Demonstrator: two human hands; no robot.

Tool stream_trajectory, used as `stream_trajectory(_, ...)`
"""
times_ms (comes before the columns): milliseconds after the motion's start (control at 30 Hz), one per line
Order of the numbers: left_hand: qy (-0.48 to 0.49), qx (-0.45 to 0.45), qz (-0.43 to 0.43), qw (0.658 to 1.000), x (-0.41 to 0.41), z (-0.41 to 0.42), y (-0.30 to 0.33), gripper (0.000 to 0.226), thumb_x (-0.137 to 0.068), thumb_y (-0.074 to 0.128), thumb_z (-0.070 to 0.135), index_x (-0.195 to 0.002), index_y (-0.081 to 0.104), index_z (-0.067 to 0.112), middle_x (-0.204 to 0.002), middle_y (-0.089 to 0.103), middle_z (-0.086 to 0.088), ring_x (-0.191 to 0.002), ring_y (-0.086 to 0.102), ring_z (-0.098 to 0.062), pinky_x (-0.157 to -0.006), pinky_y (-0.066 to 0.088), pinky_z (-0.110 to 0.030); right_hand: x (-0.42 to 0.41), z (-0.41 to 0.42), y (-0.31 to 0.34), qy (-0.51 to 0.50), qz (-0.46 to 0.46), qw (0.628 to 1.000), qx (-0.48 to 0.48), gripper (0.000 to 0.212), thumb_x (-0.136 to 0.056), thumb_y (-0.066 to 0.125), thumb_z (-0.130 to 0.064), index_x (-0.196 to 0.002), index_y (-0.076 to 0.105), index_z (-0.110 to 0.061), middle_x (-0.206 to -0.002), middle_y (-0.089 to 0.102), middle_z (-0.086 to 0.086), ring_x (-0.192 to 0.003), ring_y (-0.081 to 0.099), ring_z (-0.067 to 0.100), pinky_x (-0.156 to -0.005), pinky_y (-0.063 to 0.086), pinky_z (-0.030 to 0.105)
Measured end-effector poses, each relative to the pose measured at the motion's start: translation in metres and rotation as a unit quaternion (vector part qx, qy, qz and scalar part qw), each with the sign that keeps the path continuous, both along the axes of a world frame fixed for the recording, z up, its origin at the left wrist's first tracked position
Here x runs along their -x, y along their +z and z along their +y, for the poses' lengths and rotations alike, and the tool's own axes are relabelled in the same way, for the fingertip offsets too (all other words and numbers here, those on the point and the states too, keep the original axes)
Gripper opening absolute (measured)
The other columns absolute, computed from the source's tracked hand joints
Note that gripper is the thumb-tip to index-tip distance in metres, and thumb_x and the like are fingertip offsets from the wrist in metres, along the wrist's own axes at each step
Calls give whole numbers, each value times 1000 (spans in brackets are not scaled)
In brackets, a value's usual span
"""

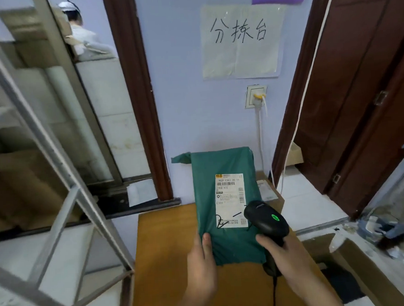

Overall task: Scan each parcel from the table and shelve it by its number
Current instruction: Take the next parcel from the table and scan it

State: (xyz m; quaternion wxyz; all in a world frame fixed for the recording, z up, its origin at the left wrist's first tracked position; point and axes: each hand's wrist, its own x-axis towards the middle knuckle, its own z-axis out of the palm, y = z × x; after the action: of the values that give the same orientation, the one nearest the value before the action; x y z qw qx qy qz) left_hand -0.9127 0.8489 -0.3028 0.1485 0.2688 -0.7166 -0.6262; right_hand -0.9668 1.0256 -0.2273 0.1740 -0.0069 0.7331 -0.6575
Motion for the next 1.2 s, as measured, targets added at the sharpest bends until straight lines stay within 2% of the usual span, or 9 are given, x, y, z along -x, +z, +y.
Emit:
stream_trajectory(100, 38, 9, 12, 999, -50, 8, 15, 28, -111, 33, 38, -125, 57, 36, -112, 67, 24, -98, 64, 19, -80, 50, -5, -30, 1, -5, 43, 14, 999, -12, 23, -90, 71, -22, -105, 64, -38, -103, 70, -3, -98, 65, 16, -92, 51, 42)
stream_trajectory(167, 66, 11, 22, 997, -86, 10, 25, 23, -112, 34, 35, -115, 56, 39, -109, 67, 22, -95, 62, 20, -75, 48, -4, -54, -2, -7, 68, 20, 997, -7, 22, -90, 72, -22, -101, 64, -38, -102, 69, -3, -97, 64, 14, -86, 50, 39)
stream_trajectory(367, 144, 53, 42, 987, -187, 0, 36, 25, -111, 34, 41, -127, 52, 47, -122, 63, 30, -114, 60, 15, -90, 44, -3, -127, -27, -1, 151, 45, 987, 31, 27, -91, 68, -10, -114, 63, -24, -101, 68, 0, -95, 64, 16, -71, 46, 27)
stream_trajectory(467, 181, 55, 47, 981, -235, -7, 43, 25, -112, 34, 38, -127, 50, 50, -117, 63, 30, -105, 59, 23, -87, 46, -3, -164, -43, 3, 188, 62, 980, 37, 25, -91, 68, -8, -109, 65, -24, -99, 71, 3, -95, 67, 20, -73, 49, 31)
stream_trajectory(600, 228, 47, 69, 970, -292, -14, 45, 40, -112, 35, 38, -147, 53, 28, -122, 66, 25, -109, 62, 16, -92, 50, -9, -214, -61, 9, 235, 62, 969, 50, 21, -92, 66, -6, -99, 64, -26, -98, 70, 3, -92, 66, 16, -73, 49, 28)
stream_trajectory(800, 295, 44, 95, 950, -386, -28, 42, 33, -113, 38, 34, -140, 56, 31, -120, 67, 27, -108, 63, 16, -88, 48, -6, -297, -87, 13, 282, 84, 955, 39, 17, -90, 67, -4, -97, 70, -20, -92, 74, 12, -88, 70, 23, -74, 54, 33)
stream_trajectory(967, 329, 51, 95, 938, -475, -45, 40, 26, -112, 40, 34, -130, 58, 38, -121, 69, 24, -111, 62, 14, -86, 47, -6, -381, -114, 14, 304, 94, 947, 40, 18, -88, 69, -5, -91, 73, -22, -85, 77, 2, -87, 72, 19, -80, 58, 38)
stream_trajectory(1100, 351, 65, 99, 929, -541, -63, 45, 29, -112, 40, 30, -136, 57, 31, -126, 66, 23, -112, 59, 18, -86, 44, -2, -443, -140, 19, 329, 103, 937, 50, 19, -90, 68, -8, -99, 69, -25, -90, 75, -4, -89, 70, 13, -75, 53, 27)
stream_trajectory(1200, 369, 81, 80, 922, -580, -80, 45, 29, -112, 40, 34, -137, 55, 35, -124, 64, 28, -117, 60, 10, -86, 44, -5, -479, -160, 23, 352, 108, 928, 51, 17, -89, 69, -10, -96, 68, -26, -93, 74, 7, -91, 70, 20, -79, 56, 38)
